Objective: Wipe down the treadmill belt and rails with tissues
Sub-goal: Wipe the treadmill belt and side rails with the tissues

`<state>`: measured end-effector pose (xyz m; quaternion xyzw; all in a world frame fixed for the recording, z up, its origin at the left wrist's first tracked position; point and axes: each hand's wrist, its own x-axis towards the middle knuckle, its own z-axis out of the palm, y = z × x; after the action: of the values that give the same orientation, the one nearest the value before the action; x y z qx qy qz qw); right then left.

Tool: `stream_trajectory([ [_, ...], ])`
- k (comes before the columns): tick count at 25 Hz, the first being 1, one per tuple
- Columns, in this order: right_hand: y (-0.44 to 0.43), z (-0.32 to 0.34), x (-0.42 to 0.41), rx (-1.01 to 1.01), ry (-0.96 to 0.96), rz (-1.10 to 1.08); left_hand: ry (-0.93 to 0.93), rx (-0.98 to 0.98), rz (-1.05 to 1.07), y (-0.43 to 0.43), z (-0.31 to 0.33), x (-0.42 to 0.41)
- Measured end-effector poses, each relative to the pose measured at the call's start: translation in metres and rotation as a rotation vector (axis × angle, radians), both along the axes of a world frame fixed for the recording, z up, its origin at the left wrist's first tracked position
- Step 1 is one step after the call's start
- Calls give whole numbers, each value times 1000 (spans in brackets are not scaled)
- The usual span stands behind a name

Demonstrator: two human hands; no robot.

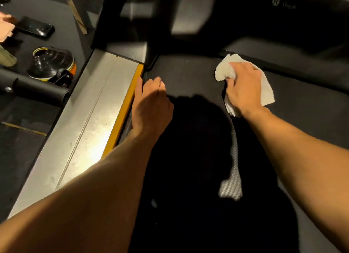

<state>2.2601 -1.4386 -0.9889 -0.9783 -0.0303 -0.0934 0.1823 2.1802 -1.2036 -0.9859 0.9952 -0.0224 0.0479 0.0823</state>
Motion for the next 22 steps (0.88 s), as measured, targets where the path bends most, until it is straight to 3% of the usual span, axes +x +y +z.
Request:
stream_trajectory([
  [2,11,0,2,-43,47,-9,27,-81,-92,-24,-7,-2],
  [6,-13,-4,-26,-75,53,263,17,-42,-168,-51,-18,-4],
  [9,-31,1,-26,4,19,50,-15,15,-174,-54,-21,-7],
  [11,-12,2,-9,-76,104,-171,-40,31,-177,-55,-21,-6],
  [12,5,4,-6,-122,125,-196,-47,23,-174,-54,-20,-6],
  [16,20,-3,-41,-169,-2,69,-31,-1,-182,-54,-15,-6],
  [19,-19,-4,-55,-29,89,-97,-12,63,-189,-57,-11,-4],
  [22,-31,-2,-22,-151,64,-208,82,108,-200,-68,-3,-1],
])
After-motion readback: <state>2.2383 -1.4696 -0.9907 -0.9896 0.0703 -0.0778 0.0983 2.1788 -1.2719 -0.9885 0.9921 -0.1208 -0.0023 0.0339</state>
